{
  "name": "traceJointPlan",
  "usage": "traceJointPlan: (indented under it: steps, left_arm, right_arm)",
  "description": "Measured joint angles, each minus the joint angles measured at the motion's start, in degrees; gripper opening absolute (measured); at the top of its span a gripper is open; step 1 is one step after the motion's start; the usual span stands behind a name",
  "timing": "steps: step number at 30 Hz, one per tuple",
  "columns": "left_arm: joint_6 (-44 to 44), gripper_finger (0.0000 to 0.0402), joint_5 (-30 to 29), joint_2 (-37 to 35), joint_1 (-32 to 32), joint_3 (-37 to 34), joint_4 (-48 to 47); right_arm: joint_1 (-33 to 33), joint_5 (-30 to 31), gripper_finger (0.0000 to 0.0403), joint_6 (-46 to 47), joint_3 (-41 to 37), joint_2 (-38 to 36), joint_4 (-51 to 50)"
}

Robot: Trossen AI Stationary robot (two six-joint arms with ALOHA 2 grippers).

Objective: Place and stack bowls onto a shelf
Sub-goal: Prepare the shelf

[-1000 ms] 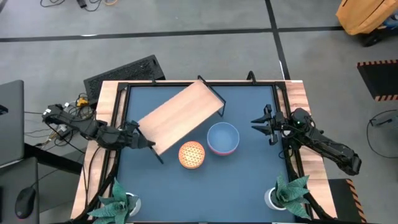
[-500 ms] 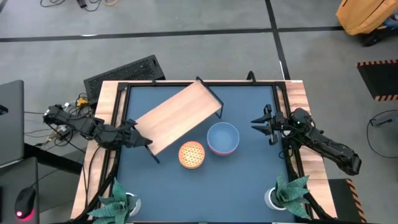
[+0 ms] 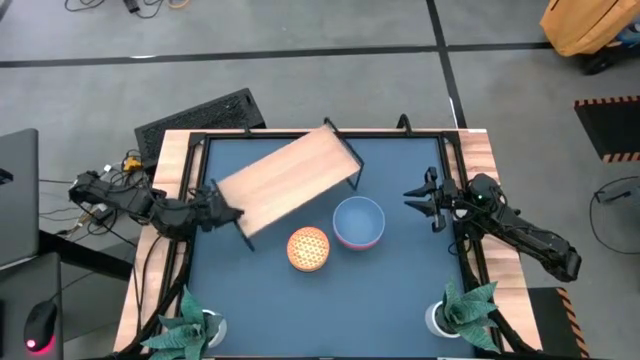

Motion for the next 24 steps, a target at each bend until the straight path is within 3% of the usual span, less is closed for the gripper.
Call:
traceJointPlan:
  steps: [4,12,19,24]
  left_arm:
    - [0.3,0.0215,11.9,-0.6,-0.7,2.3,-0.6]
    - [-2.7,0.0215,5.2,-0.6,-0.6,10.2,-20.8]
    - [-4.4,0.0215,11.0,-0.5,-0.6,11.2,-21.3]
    - [-3.3,0.0215,9.1,-0.5,-0.6,11.2,-19.9]
  right_arm:
    - [0.0,0.0,0.0134,0.0,0.0,0.0,0.0]
    - [0.0,1.6,0.0134,0.0,0.0,0.0,0.0]
    - [0.0,2.0,0.0134,0.0,0.0,0.0,-0.1]
    - [0.0,2.4,0.0134,0.0,0.0,0.0,-0.1]
